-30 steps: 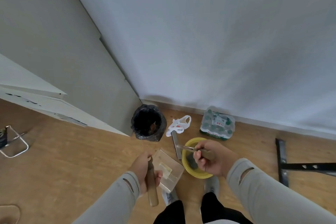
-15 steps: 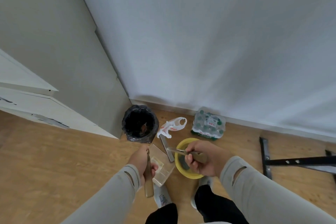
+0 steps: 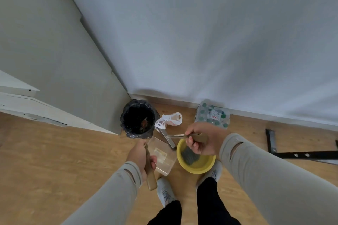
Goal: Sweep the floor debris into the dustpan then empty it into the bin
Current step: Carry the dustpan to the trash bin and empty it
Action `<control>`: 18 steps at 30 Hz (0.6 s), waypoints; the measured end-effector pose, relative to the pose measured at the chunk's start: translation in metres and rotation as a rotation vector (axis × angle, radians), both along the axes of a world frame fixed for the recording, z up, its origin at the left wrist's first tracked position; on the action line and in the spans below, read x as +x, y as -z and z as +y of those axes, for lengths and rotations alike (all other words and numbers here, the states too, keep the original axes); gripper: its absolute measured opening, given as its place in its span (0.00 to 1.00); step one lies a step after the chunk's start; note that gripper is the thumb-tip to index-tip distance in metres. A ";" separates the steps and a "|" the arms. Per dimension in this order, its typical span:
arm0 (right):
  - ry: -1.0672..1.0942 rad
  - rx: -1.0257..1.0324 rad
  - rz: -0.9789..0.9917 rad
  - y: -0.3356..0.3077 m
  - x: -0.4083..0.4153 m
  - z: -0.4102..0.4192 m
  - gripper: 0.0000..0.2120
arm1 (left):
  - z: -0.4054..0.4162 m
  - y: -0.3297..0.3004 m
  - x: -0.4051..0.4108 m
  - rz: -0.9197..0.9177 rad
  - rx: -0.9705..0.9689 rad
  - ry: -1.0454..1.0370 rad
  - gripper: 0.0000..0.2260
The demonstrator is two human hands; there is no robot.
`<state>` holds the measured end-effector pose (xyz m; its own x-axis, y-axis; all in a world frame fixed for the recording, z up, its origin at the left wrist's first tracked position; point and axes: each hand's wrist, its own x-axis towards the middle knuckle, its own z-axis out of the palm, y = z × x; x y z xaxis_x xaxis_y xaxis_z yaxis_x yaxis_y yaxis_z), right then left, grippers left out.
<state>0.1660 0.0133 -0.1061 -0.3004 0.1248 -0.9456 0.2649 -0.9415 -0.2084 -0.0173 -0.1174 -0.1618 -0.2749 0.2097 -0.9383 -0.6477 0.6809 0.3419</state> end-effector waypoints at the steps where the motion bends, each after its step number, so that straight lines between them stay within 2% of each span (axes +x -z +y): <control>1: 0.013 0.006 0.007 0.002 0.002 0.004 0.02 | 0.003 0.001 0.000 0.008 -0.001 0.001 0.14; 18: 0.025 0.123 -0.058 0.038 0.002 0.072 0.02 | 0.070 0.017 -0.006 0.058 0.025 0.080 0.14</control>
<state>0.1677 0.0850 -0.1436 -0.2410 0.2480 -0.9383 0.2563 -0.9162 -0.3080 -0.0233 -0.0475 -0.1784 -0.3097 0.2564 -0.9156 -0.5707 0.7201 0.3947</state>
